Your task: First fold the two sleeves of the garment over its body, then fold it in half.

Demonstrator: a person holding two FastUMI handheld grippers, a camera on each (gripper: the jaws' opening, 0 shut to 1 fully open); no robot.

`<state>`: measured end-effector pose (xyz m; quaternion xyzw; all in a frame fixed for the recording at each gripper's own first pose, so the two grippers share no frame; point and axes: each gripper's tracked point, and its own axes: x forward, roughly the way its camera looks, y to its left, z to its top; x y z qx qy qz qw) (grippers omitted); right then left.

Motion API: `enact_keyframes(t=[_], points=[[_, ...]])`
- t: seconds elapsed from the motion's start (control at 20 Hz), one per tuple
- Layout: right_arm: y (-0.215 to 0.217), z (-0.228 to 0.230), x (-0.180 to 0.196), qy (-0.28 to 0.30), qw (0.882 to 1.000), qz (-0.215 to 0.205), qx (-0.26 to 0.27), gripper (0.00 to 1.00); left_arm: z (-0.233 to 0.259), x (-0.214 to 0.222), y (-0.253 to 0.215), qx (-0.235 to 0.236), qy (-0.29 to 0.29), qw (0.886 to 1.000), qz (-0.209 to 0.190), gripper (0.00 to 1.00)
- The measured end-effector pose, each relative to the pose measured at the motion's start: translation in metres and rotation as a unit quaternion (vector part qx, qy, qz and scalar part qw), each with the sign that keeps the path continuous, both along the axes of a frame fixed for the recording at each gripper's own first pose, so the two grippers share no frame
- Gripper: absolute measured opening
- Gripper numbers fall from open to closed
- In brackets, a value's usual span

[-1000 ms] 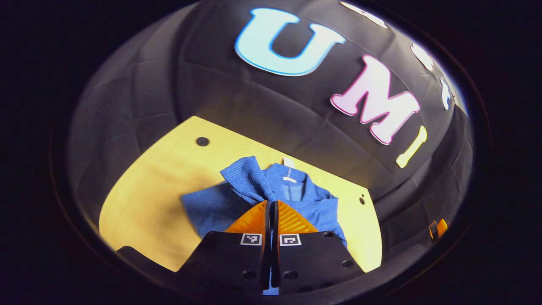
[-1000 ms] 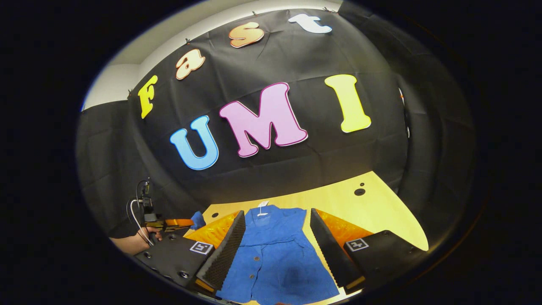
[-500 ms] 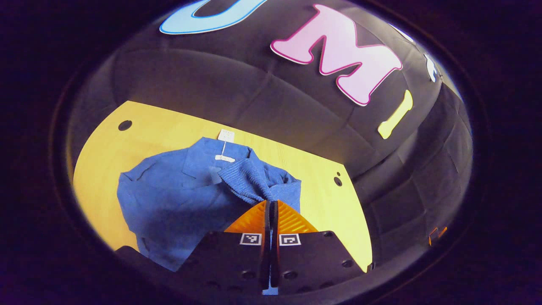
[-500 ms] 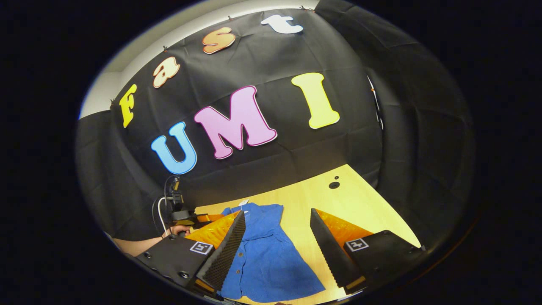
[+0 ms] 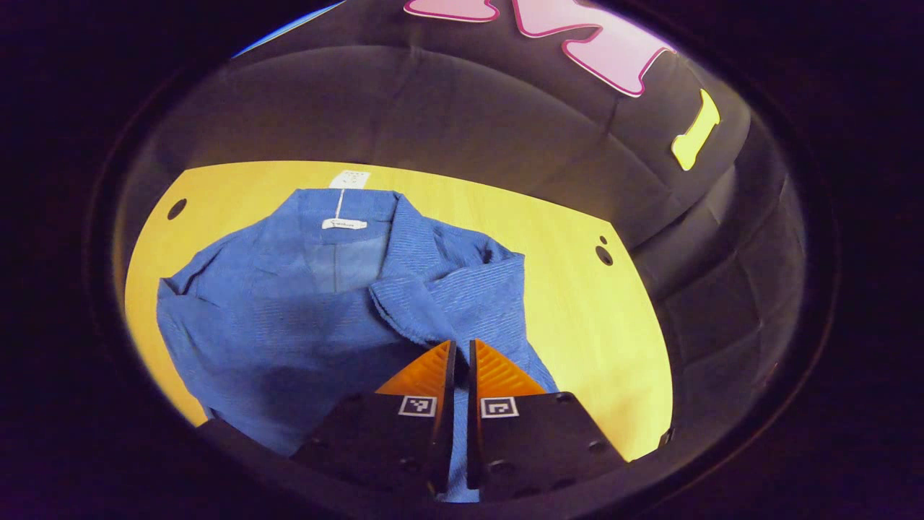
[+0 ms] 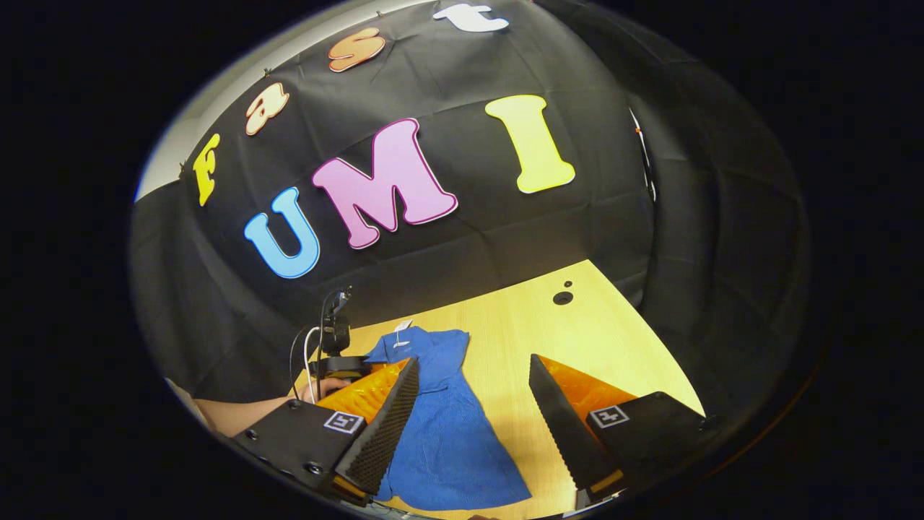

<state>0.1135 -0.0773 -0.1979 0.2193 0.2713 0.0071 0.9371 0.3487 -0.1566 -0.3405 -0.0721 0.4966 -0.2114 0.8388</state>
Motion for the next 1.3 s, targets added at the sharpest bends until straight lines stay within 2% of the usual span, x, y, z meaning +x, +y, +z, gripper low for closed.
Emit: enact_keyframes(t=[0.05,0.1,0.15,0.2,0.25,0.4,0.65,0.8,0.95,1.15,1.3], points=[[-0.001,-0.004,0.001,0.004,1.000,0.003,0.001,0.97,0.007,0.000,-0.009,-0.024,0.001,1.000,-0.006,0.04],[-0.002,-0.007,0.004,0.007,1.000,0.005,0.003,0.97,0.006,-0.001,-0.025,-0.045,0.002,0.999,-0.013,0.12],[-0.002,-0.010,0.004,0.011,1.000,0.005,0.006,0.97,0.007,-0.002,-0.033,-0.055,0.000,0.998,-0.020,0.24],[-0.002,-0.014,0.005,0.013,1.000,0.006,0.009,0.97,0.015,-0.005,-0.034,-0.059,-0.007,0.998,-0.027,0.50],[0.000,-0.020,0.005,0.019,1.000,0.007,0.010,0.97,0.019,-0.007,-0.038,-0.061,-0.016,0.997,-0.036,0.56],[0.009,-0.037,0.002,0.036,0.999,0.018,0.013,0.97,0.031,-0.008,-0.025,-0.025,-0.061,0.997,-0.025,0.87],[0.028,-0.052,-0.002,0.051,0.998,0.041,0.010,0.97,0.061,-0.042,0.023,0.026,-0.100,0.995,0.000,0.85],[0.039,-0.059,-0.005,0.063,0.997,0.051,0.003,0.98,0.082,-0.083,0.056,0.039,-0.109,0.993,0.022,0.85],[0.058,-0.068,-0.012,0.076,0.995,0.068,0.000,0.98,0.080,-0.137,0.093,0.038,-0.101,0.992,0.064,0.85],[0.086,-0.084,-0.024,0.094,0.990,0.104,-0.026,0.97,0.058,-0.209,0.172,0.101,-0.083,0.980,0.147,0.85],[0.096,-0.109,-0.042,0.136,0.981,0.124,-0.056,0.97,0.035,-0.259,0.217,0.123,-0.036,0.972,0.195,0.85]])
